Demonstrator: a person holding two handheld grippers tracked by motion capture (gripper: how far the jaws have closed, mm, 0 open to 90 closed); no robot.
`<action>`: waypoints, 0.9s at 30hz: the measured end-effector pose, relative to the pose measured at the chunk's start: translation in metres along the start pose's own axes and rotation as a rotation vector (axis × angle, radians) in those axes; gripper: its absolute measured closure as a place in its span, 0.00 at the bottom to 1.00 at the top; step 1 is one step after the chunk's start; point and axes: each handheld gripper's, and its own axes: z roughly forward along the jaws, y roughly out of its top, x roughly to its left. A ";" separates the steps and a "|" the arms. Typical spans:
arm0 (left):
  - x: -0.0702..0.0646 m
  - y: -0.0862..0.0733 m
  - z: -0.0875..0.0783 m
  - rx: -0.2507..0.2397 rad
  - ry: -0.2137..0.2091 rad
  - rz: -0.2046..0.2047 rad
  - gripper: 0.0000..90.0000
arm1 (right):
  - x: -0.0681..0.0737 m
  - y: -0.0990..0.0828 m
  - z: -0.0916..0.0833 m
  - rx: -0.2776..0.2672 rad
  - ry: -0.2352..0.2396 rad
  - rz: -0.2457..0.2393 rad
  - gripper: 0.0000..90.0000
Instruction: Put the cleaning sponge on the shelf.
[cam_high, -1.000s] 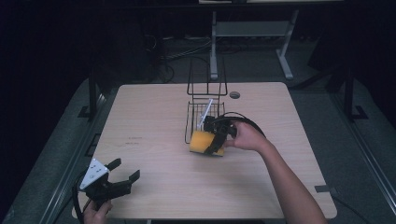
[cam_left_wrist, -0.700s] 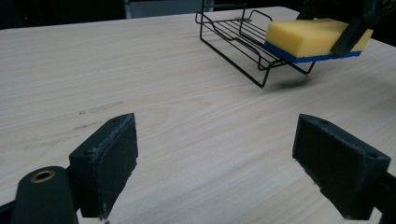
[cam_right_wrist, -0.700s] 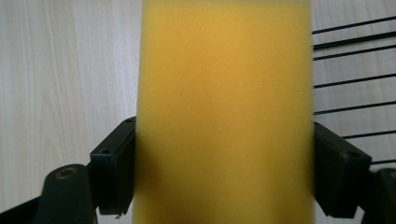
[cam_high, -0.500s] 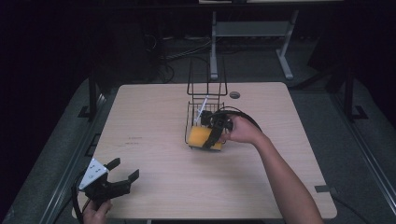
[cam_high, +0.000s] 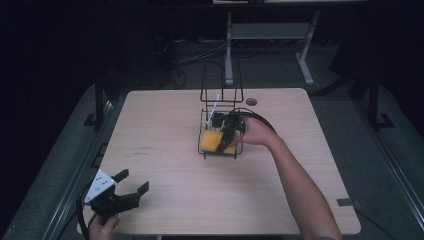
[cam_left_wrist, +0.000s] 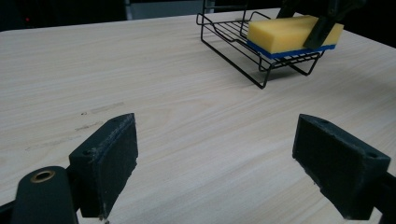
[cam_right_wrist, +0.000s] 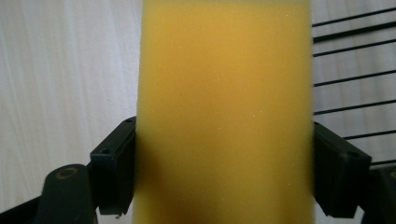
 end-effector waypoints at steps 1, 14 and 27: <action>0.000 0.000 0.000 -0.001 0.001 -0.001 0.15 | -0.001 0.001 -0.001 0.000 0.001 -0.001 0.24; -0.001 0.000 0.001 0.004 -0.003 0.005 0.15 | -0.019 -0.005 -0.002 -0.029 0.004 0.032 0.24; 0.000 0.000 0.001 0.003 -0.002 0.002 0.15 | -0.025 0.005 0.005 -0.013 -0.005 0.016 0.24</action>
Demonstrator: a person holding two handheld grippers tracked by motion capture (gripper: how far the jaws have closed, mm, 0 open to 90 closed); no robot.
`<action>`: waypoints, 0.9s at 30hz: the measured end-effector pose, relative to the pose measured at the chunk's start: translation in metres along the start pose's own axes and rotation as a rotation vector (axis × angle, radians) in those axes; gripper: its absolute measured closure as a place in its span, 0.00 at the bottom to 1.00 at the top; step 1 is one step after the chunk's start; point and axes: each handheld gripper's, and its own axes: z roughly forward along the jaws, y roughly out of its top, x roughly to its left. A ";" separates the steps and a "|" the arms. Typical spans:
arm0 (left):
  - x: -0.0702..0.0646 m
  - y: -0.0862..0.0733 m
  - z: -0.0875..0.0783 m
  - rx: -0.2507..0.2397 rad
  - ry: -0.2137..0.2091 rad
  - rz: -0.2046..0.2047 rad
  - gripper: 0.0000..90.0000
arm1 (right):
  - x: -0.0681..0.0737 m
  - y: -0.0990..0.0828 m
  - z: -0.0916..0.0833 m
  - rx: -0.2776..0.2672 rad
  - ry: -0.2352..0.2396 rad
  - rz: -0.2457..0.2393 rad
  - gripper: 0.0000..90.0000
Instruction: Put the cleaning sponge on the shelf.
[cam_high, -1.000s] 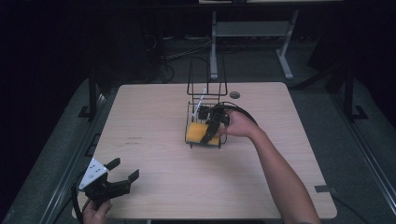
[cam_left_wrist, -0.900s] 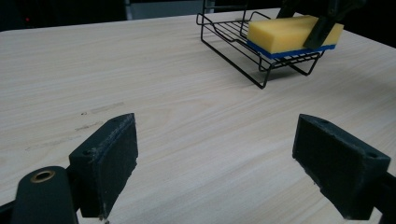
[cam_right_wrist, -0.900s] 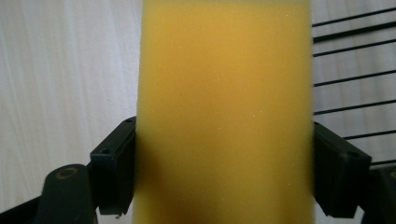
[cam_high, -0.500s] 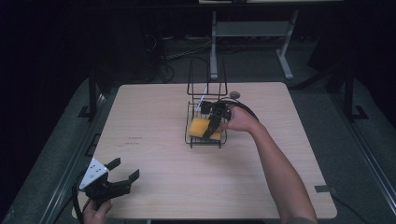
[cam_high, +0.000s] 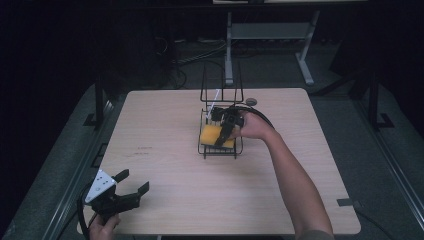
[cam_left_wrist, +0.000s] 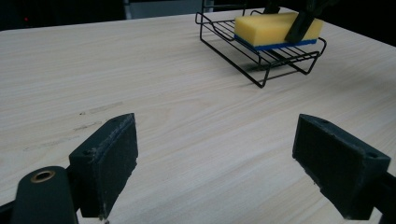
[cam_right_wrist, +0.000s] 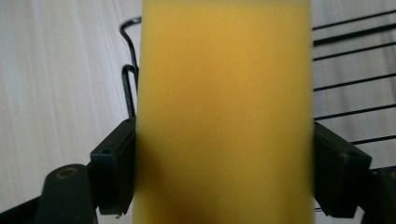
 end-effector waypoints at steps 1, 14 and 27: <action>0.000 0.000 0.000 0.000 0.000 0.000 0.15 | 0.000 0.000 0.000 0.000 0.000 0.000 0.24; 0.000 0.000 0.000 0.007 0.001 0.005 0.15 | -0.001 -0.007 0.009 -0.033 -0.009 0.004 0.24; -0.002 0.000 0.002 0.010 -0.003 0.010 0.15 | 0.002 -0.013 0.004 -0.066 -0.032 0.019 0.18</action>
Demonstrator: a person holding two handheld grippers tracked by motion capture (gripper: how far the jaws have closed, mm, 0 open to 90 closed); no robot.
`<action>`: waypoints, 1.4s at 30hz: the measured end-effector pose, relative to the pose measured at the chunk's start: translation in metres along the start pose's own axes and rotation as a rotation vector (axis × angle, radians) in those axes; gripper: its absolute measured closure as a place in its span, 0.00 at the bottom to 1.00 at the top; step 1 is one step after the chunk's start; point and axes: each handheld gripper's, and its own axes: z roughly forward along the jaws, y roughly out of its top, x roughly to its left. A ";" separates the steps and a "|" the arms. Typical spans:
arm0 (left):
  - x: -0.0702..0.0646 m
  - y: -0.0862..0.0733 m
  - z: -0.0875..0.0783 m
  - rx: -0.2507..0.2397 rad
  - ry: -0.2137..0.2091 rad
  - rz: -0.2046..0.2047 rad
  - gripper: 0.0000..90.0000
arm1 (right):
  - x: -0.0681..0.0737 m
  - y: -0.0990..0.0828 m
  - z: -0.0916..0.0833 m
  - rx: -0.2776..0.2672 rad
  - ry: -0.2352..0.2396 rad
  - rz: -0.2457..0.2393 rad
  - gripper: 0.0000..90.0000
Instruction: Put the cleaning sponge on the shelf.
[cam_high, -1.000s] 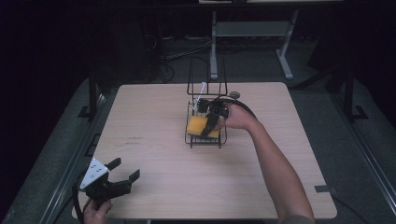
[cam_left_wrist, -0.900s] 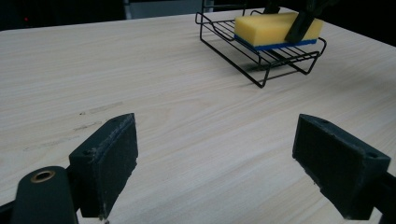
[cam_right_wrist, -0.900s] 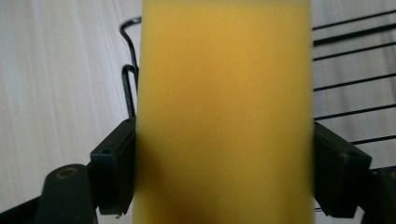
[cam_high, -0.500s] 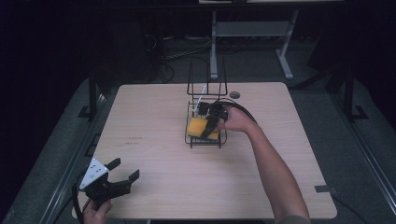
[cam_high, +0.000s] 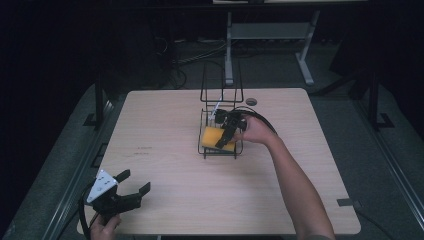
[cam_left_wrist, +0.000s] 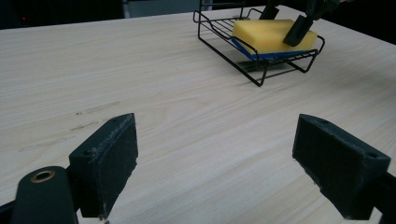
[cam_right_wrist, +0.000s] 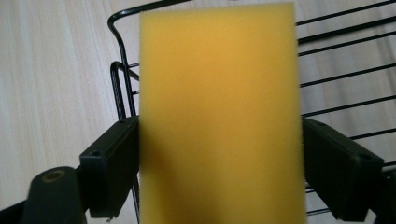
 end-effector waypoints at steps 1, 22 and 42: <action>0.000 0.000 0.000 0.001 -0.001 0.002 0.15 | 0.000 0.000 -0.001 -0.009 -0.002 0.005 0.18; -0.003 0.000 0.003 0.005 -0.009 -0.003 0.15 | 0.005 -0.023 -0.018 -0.142 -0.030 0.038 0.17; -0.002 0.000 0.004 0.007 -0.002 -0.010 0.15 | 0.005 -0.040 -0.028 -0.202 -0.052 0.067 0.17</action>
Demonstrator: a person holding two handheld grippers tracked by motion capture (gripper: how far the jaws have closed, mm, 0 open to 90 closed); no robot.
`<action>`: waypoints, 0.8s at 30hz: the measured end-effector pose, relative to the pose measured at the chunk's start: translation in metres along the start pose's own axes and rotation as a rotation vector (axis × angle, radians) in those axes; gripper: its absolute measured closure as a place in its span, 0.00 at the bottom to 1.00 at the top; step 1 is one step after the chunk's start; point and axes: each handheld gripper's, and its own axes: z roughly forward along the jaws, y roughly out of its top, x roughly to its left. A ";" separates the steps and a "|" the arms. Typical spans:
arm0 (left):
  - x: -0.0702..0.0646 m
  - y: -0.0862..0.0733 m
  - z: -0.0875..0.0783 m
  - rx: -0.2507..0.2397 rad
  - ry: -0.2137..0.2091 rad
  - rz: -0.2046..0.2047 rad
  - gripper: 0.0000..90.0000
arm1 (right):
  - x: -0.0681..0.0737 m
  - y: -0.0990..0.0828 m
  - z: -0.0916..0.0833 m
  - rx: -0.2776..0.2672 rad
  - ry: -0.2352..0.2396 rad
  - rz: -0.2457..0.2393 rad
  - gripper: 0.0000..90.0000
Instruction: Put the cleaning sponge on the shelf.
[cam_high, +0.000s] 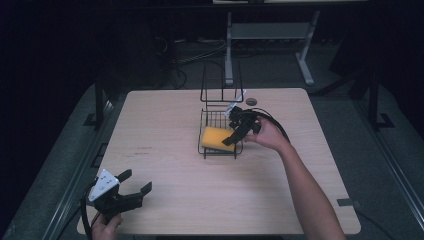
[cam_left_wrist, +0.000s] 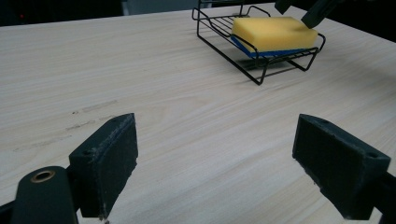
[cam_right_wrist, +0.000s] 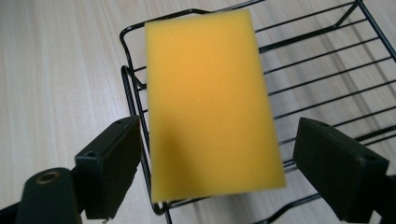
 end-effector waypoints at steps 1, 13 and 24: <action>0.000 0.000 0.000 0.001 0.000 -0.001 0.15 | 0.000 -0.001 -0.001 -0.003 -0.003 -0.002 0.17; 0.000 0.001 0.001 0.003 0.000 0.008 0.15 | -0.001 -0.018 -0.012 -0.013 -0.018 0.035 0.17; 0.000 0.000 0.000 0.004 0.000 0.009 0.15 | 0.000 -0.029 -0.020 -0.022 -0.032 0.044 0.17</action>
